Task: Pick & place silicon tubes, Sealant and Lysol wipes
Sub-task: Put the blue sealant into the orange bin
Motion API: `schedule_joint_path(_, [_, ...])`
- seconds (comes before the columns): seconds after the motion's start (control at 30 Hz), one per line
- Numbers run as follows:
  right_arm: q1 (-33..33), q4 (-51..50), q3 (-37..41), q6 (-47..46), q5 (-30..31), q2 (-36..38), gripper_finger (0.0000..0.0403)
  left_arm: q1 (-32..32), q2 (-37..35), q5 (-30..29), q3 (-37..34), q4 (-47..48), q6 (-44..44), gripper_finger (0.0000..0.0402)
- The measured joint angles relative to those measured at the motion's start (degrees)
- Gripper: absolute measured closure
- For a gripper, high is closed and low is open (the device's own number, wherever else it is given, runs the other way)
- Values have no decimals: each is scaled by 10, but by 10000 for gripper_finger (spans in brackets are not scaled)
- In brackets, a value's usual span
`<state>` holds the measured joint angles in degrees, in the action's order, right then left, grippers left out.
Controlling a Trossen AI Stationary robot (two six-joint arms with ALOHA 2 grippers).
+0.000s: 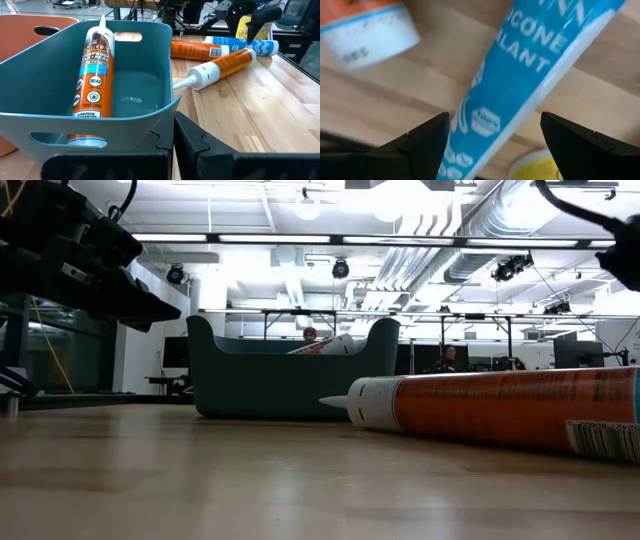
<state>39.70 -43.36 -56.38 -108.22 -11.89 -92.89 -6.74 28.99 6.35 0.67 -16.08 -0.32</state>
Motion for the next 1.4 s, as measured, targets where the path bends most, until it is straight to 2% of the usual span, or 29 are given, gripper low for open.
schedule_joint_path(0.4, [-5, -1, 0, -34, 35, -39, 93, 0, 0, 2, 0, 0, 0, 401])
schedule_joint_path(0.8, [-16, -1, -3, -33, 16, -88, 96, 0, 0, 2, 0, 0, 0, 401])
schedule_joint_path(0.93, [-24, -6, -3, -33, 21, -90, 115, 0, 0, 1, 0, 0, 0, 401])
schedule_joint_path(1.23, [-32, -21, -2, -29, 31, -91, 185, 0, 0, 1, 0, 0, 0, 401])
schedule_joint_path(1.4, [-33, -23, -2, -13, 24, -91, 190, 0, 0, 1, 0, 0, 0, 401])
